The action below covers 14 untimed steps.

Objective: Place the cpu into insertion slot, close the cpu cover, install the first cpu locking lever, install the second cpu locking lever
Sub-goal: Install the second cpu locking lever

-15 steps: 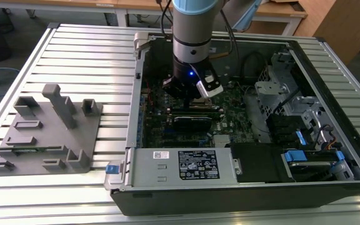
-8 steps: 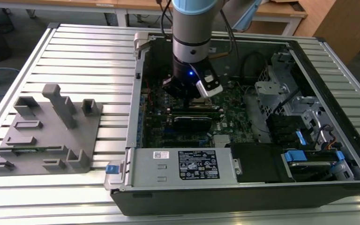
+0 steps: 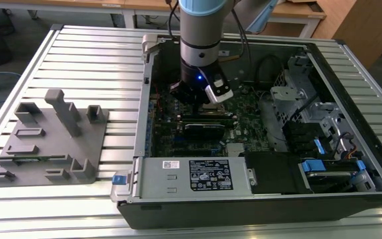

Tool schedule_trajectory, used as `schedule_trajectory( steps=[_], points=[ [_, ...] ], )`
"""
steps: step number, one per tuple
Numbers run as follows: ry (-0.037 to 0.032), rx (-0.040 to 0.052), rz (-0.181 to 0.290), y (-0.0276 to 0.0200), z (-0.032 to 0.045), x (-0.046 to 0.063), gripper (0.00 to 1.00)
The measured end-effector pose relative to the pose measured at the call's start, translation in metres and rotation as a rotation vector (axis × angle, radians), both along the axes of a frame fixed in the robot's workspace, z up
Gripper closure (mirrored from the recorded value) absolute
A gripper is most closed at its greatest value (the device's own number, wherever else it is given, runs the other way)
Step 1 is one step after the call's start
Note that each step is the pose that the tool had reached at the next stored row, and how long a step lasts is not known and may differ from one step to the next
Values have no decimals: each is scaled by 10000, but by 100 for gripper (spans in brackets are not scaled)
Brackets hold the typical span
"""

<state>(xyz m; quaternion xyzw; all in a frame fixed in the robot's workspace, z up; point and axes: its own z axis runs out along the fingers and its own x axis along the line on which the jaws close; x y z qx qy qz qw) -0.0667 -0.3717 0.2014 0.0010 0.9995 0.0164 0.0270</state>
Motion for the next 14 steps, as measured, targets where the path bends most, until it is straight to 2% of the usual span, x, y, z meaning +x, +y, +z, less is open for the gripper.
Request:
schedule_trajectory(
  steps=[6,7,11,14],
  points=[
    [1,9,1,0,-2,-2,89],
    [2,39,0,0,-3,-3,89],
    [1,265,0,2,-9,-3,89],
    [1,308,-1,2,-15,-3,89]
  ],
)
